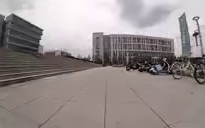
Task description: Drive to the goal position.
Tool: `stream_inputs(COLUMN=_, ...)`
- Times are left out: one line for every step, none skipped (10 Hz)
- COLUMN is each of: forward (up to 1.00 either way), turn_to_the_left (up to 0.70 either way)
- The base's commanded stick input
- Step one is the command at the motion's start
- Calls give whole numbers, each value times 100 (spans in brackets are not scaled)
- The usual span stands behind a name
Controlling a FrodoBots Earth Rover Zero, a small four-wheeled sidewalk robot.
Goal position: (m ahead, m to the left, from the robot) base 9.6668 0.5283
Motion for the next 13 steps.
stream_inputs(forward=45, turn_to_the_left=0)
stream_inputs(forward=45, turn_to_the_left=0)
stream_inputs(forward=45, turn_to_the_left=0)
stream_inputs(forward=45, turn_to_the_left=0)
stream_inputs(forward=45, turn_to_the_left=0)
stream_inputs(forward=45, turn_to_the_left=0)
stream_inputs(forward=45, turn_to_the_left=0)
stream_inputs(forward=45, turn_to_the_left=0)
stream_inputs(forward=45, turn_to_the_left=0)
stream_inputs(forward=45, turn_to_the_left=0)
stream_inputs(forward=45, turn_to_the_left=0)
stream_inputs(forward=45, turn_to_the_left=0)
stream_inputs(forward=45, turn_to_the_left=0)
